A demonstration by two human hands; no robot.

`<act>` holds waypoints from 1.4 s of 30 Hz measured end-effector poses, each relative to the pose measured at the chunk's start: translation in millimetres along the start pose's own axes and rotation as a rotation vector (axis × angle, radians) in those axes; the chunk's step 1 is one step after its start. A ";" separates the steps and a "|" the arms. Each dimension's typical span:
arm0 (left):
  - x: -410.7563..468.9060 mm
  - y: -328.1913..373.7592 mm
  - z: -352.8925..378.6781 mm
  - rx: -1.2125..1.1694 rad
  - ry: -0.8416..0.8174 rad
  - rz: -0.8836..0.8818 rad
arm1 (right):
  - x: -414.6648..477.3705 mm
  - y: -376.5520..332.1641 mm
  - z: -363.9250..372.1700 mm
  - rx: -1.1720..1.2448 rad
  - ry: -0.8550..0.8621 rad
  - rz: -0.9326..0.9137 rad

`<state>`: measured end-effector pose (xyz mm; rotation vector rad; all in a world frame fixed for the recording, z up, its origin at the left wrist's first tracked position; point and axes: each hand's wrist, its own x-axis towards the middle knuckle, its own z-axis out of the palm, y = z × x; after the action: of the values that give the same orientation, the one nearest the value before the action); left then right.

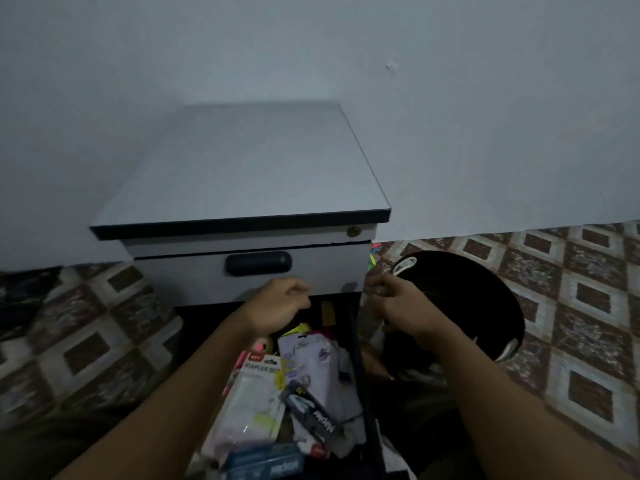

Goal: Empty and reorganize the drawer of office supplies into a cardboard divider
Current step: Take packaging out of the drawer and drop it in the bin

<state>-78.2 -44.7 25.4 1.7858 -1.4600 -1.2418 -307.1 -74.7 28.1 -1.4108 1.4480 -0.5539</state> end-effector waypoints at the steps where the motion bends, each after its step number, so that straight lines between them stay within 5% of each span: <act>1: -6.3 -13.8 -9.3 -0.026 0.043 -0.026 | -3.9 0.3 12.9 0.006 -0.018 -0.006; 6: -30.9 -86.2 -28.3 -0.024 0.176 -0.140 | -14.1 18.3 76.1 -0.122 -0.063 -0.022; 17: -54.5 -149.5 -15.7 0.096 -0.020 -0.351 | -23.9 52.3 140.4 -0.692 -0.151 0.119; 31: -52.9 -154.5 -6.5 0.192 0.048 -0.254 | -25.1 67.4 150.2 -0.399 -0.010 0.111; 42: -58.6 -148.6 -23.0 0.037 -0.056 -0.342 | -26.0 69.9 140.2 -0.215 -0.130 0.003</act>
<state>12.4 49.9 -69.0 2.1050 -1.2464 -1.4470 -223.3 7.6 -78.8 -1.5818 1.4375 -0.3048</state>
